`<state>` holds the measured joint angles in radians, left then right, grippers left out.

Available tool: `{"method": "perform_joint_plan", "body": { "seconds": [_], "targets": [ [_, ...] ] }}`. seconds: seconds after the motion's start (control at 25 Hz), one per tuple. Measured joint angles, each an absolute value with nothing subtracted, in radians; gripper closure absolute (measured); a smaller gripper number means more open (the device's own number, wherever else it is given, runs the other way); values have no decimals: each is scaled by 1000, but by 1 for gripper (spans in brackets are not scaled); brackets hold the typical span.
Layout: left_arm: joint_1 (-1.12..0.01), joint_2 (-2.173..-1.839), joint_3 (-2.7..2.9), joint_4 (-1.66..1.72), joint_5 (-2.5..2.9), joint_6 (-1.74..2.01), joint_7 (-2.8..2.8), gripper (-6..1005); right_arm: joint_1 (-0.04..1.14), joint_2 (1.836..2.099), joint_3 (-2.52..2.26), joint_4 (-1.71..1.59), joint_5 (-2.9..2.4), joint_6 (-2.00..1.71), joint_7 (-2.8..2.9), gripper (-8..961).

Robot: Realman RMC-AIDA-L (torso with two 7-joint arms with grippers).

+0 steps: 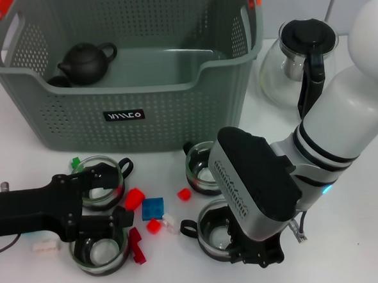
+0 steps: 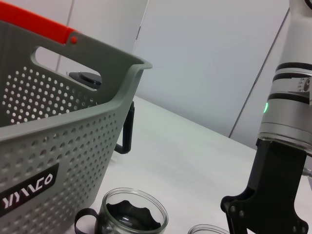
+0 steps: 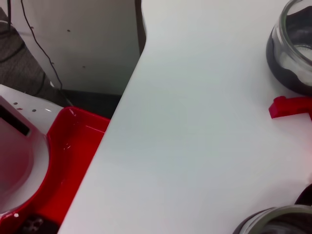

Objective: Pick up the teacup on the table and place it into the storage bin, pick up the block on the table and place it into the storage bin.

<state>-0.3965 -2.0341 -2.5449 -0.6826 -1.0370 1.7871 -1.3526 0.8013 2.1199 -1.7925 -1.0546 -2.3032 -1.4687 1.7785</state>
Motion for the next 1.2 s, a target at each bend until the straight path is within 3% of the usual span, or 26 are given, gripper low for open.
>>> {"method": "perform_joint_plan", "body": {
  "seconds": [0.28,0.72,1.04,1.2],
  "targets": [
    [-394,-2034,-2545,-682,-1037,1787,-1349,95,795,2113,-1693,-1145,-2242,-1647,1776,897],
    [-398,-2034,-2557,-683,-1037,1786,-1347,95,822,2098,-1153,-1371,-2073,-1978,1868,896],
    [-402,-2034,-2558,-683,-1039,1784,-1346,95,826,2097,-1039,-1371,-1986,-1644,2003,897],
    [-405,-2041,-2560,-681,-1041,1784,-1346,95,902,2098,-1074,-1292,-2072,-1444,2110,897]
  ]
}}
